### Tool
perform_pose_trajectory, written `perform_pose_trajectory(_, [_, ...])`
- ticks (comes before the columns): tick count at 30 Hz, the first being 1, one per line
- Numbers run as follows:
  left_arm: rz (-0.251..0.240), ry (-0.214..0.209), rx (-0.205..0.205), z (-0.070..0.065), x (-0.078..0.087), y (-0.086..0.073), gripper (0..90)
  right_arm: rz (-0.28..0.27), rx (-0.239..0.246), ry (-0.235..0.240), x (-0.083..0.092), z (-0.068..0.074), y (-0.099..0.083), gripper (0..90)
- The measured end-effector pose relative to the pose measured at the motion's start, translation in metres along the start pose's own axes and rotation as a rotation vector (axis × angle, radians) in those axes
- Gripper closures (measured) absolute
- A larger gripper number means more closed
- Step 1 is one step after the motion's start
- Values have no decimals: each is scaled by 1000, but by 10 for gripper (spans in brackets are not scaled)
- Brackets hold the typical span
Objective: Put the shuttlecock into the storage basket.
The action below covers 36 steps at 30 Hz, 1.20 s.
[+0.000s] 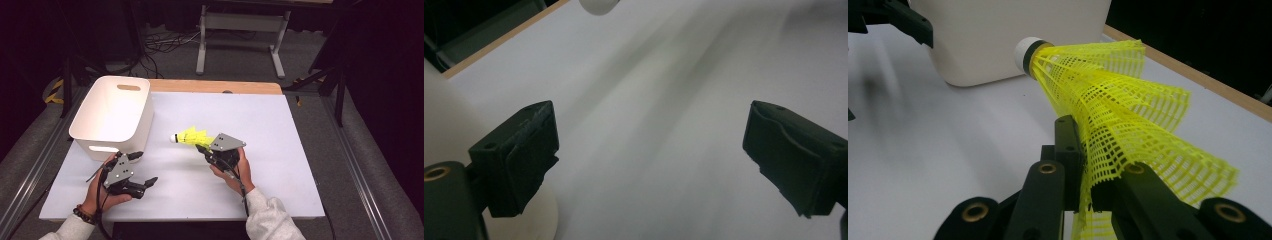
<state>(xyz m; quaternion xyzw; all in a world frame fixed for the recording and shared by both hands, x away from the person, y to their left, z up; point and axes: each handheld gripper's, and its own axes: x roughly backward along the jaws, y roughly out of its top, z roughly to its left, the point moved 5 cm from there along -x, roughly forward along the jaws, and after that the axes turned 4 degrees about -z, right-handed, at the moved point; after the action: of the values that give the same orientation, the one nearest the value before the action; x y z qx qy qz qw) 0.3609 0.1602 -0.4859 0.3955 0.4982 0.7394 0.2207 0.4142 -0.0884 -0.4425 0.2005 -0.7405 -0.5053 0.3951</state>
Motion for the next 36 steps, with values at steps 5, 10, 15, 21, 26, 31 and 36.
perform_pose_trajectory(5, [-10, -9, -11, 1, -13, 12, 91, -5, 1, 14, 2, 2, 1, 862])
perform_pose_trajectory(10, [-20, -14, -23, 2, -31, 25, 97, -9, 8, 26, 5, 5, 2, 862])
perform_pose_trajectory(15, [-28, -24, -32, 1, -46, 37, 110, 1, 17, 46, 7, 9, 1, 861])
perform_pose_trajectory(21, [-6, -17, -39, -1, -54, 39, 185, 27, 26, 81, 4, 14, -1, 859])
perform_pose_trajectory(26, [19, -39, -29, -2, -58, 36, 256, 64, 54, 114, 1, 20, -3, 857])
perform_pose_trajectory(31, [58, -58, -37, -7, -64, 32, 285, 87, 93, 133, -2, 28, -3, 855])
perform_pose_trajectory(36, [77, -70, -43, -10, -68, 29, 320, 163, 180, 146, -4, 37, -5, 845])
